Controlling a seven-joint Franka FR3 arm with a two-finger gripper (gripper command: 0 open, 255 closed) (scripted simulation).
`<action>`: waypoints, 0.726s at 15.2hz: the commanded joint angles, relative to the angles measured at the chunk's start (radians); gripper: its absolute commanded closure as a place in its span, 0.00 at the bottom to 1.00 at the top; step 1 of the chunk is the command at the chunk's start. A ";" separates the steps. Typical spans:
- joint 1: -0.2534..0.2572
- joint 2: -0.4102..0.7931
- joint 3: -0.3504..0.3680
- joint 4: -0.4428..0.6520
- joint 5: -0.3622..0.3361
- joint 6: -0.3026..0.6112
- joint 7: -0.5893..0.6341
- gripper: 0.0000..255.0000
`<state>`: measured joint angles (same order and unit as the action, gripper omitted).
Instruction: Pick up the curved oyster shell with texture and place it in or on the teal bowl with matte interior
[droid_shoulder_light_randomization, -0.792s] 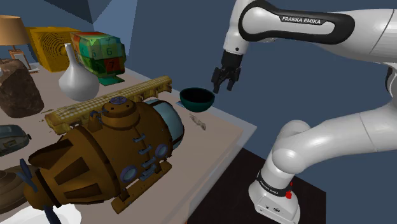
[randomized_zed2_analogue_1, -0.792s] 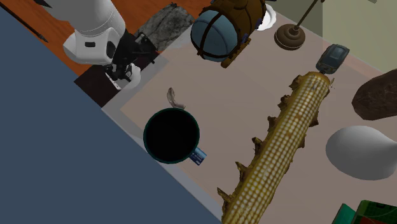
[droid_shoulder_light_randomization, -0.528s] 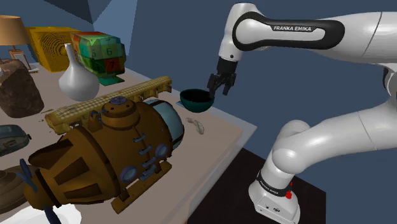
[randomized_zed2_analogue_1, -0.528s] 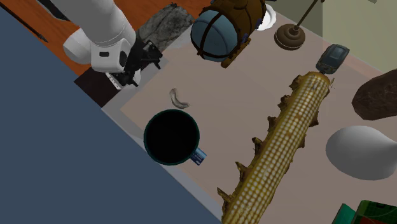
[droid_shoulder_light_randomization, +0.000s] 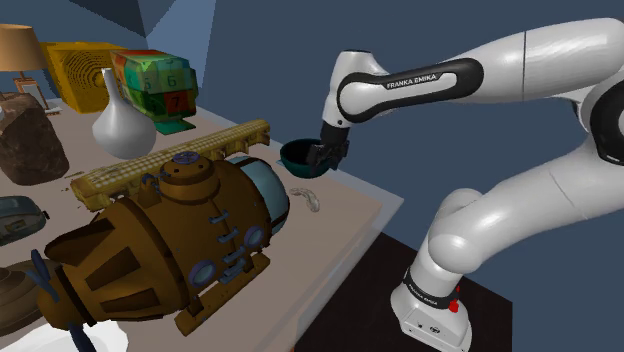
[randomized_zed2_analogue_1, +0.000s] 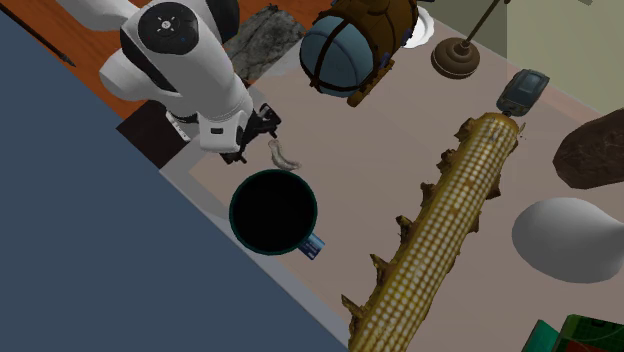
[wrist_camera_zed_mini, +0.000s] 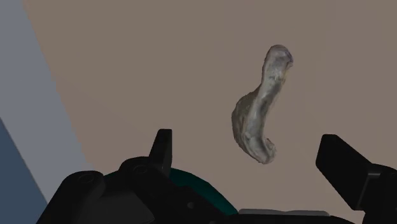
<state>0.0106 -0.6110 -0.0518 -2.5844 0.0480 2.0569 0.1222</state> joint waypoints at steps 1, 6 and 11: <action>0.006 0.053 0.006 -0.027 0.004 0.090 0.001 0.00; 0.014 0.144 0.010 -0.062 0.010 0.224 -0.003 0.00; 0.019 0.191 0.010 -0.091 0.016 0.300 -0.007 0.00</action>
<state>0.0278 -0.4286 -0.0426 -2.6683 0.0627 2.3407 0.1151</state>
